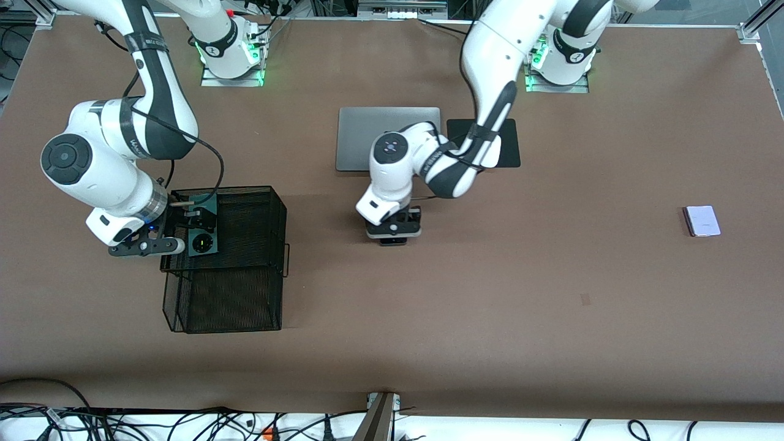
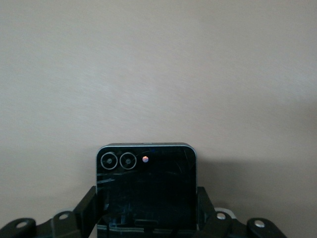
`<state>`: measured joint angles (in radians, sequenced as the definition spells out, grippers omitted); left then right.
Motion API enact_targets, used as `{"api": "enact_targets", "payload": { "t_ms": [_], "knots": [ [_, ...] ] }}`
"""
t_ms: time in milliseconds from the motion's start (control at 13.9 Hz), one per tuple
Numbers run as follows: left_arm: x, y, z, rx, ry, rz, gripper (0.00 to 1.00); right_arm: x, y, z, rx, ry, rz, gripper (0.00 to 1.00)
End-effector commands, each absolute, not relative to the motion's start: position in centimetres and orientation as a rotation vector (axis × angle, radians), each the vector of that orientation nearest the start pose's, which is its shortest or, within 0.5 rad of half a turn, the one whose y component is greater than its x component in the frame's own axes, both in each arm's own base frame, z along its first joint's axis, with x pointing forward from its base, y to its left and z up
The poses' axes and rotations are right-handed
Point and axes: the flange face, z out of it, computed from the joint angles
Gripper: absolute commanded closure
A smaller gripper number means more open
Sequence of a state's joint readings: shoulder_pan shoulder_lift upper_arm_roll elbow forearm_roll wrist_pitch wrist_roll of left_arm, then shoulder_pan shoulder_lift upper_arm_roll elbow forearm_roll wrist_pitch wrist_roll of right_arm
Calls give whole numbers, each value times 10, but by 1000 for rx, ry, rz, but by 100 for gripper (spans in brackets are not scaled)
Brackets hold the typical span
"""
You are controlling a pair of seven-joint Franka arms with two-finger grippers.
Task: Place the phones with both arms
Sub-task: 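Release the green phone in the basket while the left gripper sets down the flip phone, then grasp the flip phone with the right gripper while the left gripper grasps the white phone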
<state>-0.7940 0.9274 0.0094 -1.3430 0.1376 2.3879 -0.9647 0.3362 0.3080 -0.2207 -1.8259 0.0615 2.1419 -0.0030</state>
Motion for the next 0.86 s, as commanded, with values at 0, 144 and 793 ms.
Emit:
{"api": "enact_targets", "payload": {
  "t_ms": [0,144,793],
  "knots": [
    [545,-529,178,-3140,-154,-268,82,626,85,378,-3139,-151,-13,0],
    [539,-535,176,-3140,-135,-272,15,626,85,378,-3139,-148,-13,0],
    [601,-419,267,-3043,-205,-140,0,627,104,395,-3128,-163,-11,0]
  ]
}}
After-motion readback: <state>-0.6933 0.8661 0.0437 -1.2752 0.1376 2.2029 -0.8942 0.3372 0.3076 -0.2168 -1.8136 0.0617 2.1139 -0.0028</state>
